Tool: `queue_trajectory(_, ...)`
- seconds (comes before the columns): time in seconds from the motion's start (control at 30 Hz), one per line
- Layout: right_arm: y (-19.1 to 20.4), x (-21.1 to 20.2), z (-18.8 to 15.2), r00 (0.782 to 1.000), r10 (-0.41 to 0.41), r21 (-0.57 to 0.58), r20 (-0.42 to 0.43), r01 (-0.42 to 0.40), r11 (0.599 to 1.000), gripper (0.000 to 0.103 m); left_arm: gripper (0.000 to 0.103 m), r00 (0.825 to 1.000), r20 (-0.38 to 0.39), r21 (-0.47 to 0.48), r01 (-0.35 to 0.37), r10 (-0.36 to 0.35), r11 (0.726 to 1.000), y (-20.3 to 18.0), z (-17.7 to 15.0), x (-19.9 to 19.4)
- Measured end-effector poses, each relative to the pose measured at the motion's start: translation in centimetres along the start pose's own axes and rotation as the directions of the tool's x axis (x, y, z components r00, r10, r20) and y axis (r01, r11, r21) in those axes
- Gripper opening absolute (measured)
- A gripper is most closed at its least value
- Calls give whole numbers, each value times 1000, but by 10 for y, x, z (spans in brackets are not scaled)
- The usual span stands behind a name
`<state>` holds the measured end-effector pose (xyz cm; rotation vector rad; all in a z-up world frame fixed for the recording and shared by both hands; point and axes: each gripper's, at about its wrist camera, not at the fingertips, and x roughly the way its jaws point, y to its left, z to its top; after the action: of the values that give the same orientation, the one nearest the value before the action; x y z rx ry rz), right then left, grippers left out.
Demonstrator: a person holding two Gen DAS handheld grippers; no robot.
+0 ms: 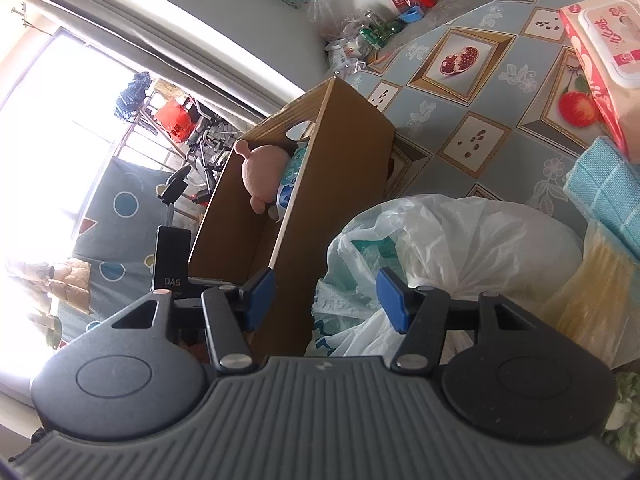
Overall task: Organize soft objects
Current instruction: 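Carry the bandage box into the cardboard box and open the left gripper, then move the left gripper back toward the pile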
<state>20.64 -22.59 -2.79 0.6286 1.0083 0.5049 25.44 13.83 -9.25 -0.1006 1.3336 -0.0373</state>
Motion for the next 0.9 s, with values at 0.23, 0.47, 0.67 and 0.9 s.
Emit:
queue_trajectory(0.23, -7, -15, -9, 1000, -3, 22, 24, 2, 1000, 56, 43, 1000, -16, -23, -23, 22, 999, 0, 5, -2)
queue_trajectory(0.47, -1, -81, -10, 983, -83, -23, 163, 87, 996, 63, 77, 994, 97, -89, -46, 55, 995, 15, -11, -52)
queue_trajectory(0.67, 1, -144, -16, 934, -207, -67, 290, 235, 970, 72, 91, 935, 343, -190, -23, 88, 982, 34, -57, -130)
queue_trajectory(0.9, -17, -185, -40, 897, -288, -40, 336, 319, 947, 74, 97, 839, 542, -130, 134, -43, 982, 6, -115, -190)
